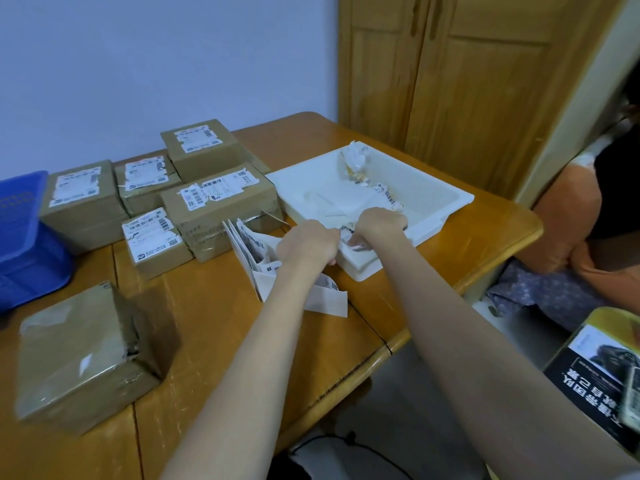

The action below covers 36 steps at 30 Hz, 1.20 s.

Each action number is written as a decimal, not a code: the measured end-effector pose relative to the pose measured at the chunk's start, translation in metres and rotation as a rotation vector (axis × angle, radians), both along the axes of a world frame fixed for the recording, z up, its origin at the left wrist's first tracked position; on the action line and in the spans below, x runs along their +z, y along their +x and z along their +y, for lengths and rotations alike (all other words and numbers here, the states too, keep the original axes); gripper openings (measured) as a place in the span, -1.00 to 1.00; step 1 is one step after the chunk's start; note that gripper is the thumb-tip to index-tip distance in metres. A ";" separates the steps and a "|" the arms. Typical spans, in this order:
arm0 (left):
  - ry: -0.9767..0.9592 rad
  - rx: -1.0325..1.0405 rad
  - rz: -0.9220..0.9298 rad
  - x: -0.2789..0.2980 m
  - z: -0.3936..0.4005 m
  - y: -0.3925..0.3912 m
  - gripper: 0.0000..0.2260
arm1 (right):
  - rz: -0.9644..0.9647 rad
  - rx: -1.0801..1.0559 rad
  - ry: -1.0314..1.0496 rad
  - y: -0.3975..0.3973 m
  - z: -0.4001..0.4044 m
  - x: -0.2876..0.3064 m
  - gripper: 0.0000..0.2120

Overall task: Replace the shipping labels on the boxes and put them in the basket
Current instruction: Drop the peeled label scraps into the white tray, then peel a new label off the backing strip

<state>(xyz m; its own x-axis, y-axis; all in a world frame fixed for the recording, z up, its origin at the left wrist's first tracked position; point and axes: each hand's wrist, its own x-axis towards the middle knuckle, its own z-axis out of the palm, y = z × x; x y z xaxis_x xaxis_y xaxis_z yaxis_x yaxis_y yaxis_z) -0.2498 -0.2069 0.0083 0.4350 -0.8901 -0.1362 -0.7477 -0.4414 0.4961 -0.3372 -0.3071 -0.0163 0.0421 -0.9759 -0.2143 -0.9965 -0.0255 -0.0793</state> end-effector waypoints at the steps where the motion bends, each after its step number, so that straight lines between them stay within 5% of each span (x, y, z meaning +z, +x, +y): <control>1: 0.003 0.001 -0.029 0.000 0.001 -0.002 -0.59 | -0.001 0.001 -0.017 0.001 0.001 0.001 -0.78; 6: -0.104 0.022 -0.132 0.002 0.007 0.006 -0.43 | -0.249 0.003 -0.175 0.004 0.010 0.011 -0.47; 11: -0.418 0.119 0.064 0.030 0.028 0.042 -0.59 | -0.961 0.174 -0.256 0.020 0.048 0.056 -0.74; 14: -0.582 0.255 0.220 0.028 0.048 0.068 -0.72 | -1.118 0.365 -0.168 0.037 0.085 0.073 -0.87; 21: -0.538 0.436 0.329 -0.020 0.086 0.095 -0.92 | -0.829 0.467 -0.277 0.081 0.125 0.030 -0.82; 26: -0.489 0.443 0.463 -0.041 0.097 0.097 -0.90 | -0.763 0.346 -0.328 0.079 0.126 0.019 -0.71; 30: -0.452 0.431 0.513 -0.046 0.096 0.097 -0.94 | -0.818 0.389 -0.378 0.080 0.130 0.023 -0.87; 36: -0.481 0.443 0.524 -0.050 0.098 0.093 -0.94 | -0.706 0.376 -0.254 0.075 0.129 0.010 -0.77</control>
